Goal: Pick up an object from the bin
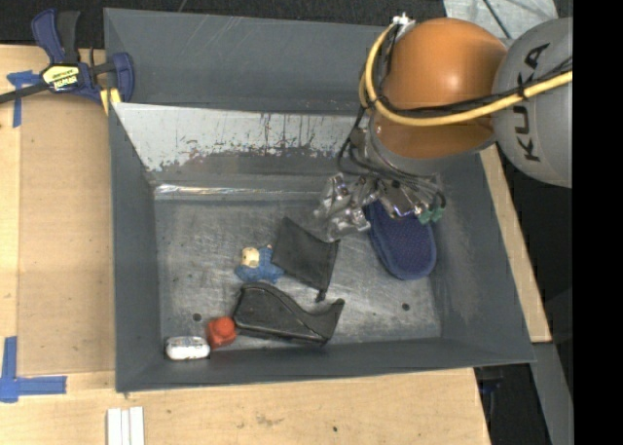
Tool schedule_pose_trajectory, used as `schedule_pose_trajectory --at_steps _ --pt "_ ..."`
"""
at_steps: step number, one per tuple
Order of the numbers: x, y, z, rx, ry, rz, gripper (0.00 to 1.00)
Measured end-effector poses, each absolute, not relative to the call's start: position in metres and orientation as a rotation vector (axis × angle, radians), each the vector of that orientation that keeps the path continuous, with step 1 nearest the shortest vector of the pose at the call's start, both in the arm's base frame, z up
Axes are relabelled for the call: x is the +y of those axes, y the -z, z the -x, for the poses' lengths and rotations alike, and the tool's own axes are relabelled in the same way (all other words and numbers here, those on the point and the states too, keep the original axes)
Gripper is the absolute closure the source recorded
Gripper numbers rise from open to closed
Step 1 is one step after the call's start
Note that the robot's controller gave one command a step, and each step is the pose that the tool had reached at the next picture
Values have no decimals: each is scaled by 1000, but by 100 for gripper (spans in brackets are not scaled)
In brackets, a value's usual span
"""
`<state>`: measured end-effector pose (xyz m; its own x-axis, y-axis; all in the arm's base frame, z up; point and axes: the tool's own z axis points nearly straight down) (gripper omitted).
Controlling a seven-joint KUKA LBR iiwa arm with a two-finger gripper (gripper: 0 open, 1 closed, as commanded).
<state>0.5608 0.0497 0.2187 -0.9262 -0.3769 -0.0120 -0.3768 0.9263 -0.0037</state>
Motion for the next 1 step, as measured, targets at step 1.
schedule_pose_trajectory --at_steps 1 --pt "50 -214 -559 3080 0 600 0"
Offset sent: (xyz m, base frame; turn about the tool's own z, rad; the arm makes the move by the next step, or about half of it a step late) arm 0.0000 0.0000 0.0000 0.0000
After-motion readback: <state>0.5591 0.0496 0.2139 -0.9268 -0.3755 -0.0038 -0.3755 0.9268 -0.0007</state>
